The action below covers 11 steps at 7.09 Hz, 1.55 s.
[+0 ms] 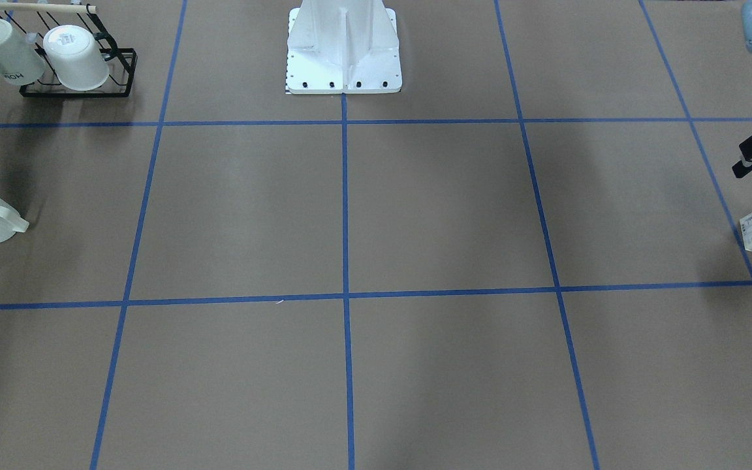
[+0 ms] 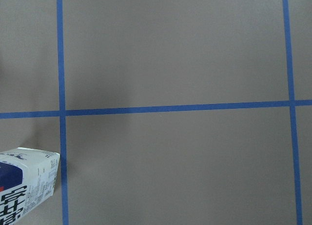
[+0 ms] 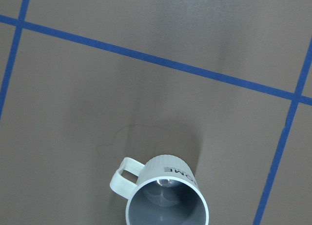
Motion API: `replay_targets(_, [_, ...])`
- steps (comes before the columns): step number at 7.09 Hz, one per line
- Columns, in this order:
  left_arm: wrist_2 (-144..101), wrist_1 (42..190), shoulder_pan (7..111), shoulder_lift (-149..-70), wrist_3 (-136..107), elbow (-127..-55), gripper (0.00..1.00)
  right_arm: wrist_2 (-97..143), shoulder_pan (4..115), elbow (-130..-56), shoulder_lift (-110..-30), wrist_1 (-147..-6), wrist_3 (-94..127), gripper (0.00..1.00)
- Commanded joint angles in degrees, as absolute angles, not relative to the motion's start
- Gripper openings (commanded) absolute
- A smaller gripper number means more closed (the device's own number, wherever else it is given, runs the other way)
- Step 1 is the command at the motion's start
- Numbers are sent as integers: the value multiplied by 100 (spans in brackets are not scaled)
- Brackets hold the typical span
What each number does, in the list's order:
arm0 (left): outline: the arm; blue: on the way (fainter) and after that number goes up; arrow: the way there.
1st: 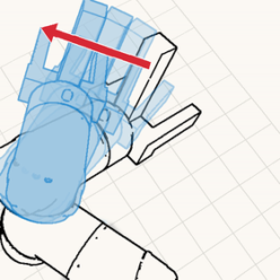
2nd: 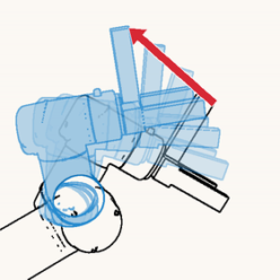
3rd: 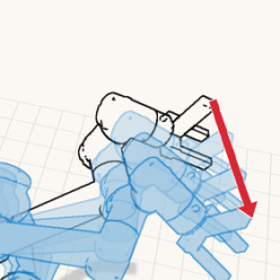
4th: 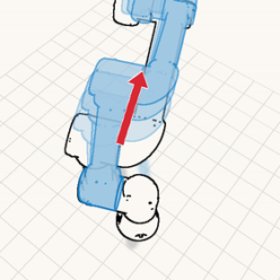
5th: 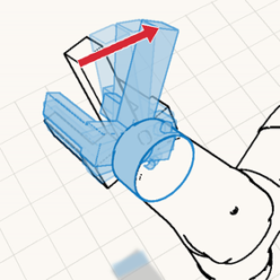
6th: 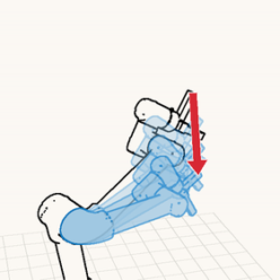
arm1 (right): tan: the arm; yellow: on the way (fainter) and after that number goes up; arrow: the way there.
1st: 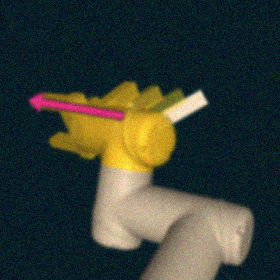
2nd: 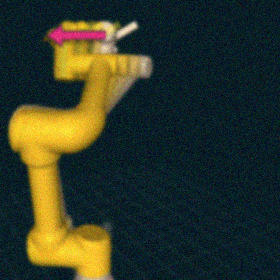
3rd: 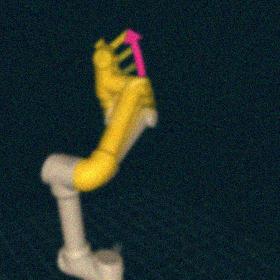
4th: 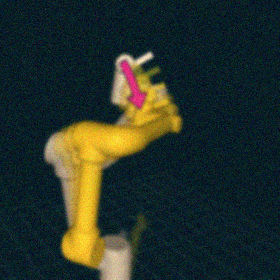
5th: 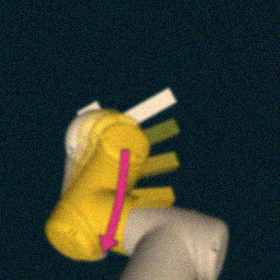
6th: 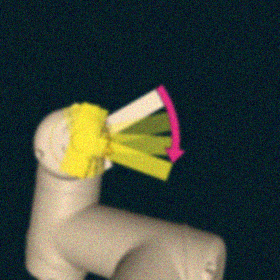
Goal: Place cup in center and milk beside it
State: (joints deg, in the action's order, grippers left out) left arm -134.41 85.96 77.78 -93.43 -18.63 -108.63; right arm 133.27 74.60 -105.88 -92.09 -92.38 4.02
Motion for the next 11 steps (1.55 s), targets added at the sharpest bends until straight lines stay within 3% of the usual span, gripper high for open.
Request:
replay_targets(1, [-13465, 8596, 7778, -9343, -1872, -10863, 98, 13061, 7365, -10538, -9246, -9237, 396, 100])
replay_targets(3, [-13465, 8604, 7778, -9343, -1863, -10855, 98, 13061, 7321, -10320, -9377, -8889, 387, 100])
replay_targets(5, [-13465, 8596, 7778, -9343, -1872, -10863, 98, 13174, 7304, -9363, -9387, -7170, 805, 98])
replay_targets(10, [-13474, 8604, 7778, -9351, -1872, -10863, 98, 13395, 6953, -9378, -9518, -7128, 1160, 93])
replay_targets(11, [-13474, 8604, 7778, -9352, -1872, -10855, 98, 13395, 6935, -9369, -9536, -7137, 1160, 78])
